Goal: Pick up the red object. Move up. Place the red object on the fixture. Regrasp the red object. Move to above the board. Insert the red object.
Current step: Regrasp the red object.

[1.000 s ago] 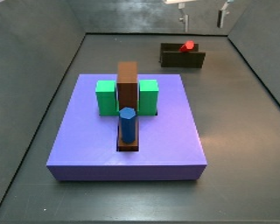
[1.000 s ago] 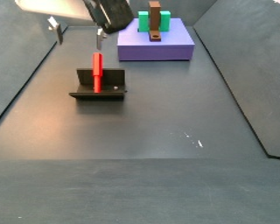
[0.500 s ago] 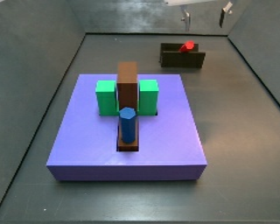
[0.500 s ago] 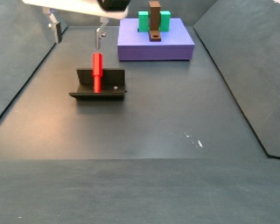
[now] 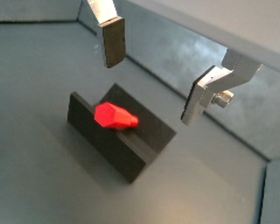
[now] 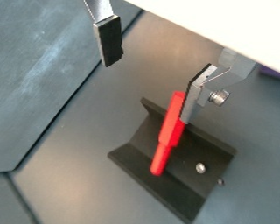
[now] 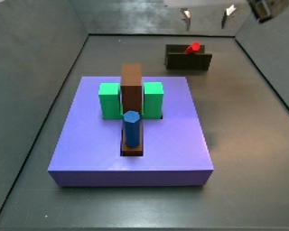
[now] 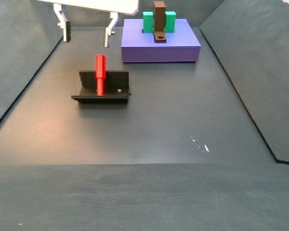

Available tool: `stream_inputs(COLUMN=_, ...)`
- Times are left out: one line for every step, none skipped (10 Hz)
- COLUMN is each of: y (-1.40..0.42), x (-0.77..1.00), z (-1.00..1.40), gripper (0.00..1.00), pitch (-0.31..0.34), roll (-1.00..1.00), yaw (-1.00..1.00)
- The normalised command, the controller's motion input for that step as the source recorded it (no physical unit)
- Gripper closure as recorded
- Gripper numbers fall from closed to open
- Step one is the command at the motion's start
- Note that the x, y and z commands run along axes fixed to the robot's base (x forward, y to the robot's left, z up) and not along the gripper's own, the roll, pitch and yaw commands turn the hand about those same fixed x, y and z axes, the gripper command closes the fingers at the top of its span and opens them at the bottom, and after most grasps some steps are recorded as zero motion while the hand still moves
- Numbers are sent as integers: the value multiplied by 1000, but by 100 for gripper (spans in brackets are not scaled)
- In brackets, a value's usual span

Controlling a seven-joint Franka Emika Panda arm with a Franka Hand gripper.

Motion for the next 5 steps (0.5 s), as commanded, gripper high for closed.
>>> stream_inputs(y=-194, x=-157, z=17, gripper=0, pitch=60, roll=1000, yaw=160)
stream_inputs(y=-134, x=-83, z=14, gripper=0, pitch=94, roll=1000, yaw=240)
stream_inputs(y=-83, x=-9, z=3, gripper=0, pitch=117, roll=1000, yaw=297)
stream_inputs(y=-49, x=0, z=0, gripper=0, pitch=109, roll=1000, yaw=357)
stream_inputs(y=-6, x=129, z=-17, gripper=0, pitch=111, roll=1000, yaw=434)
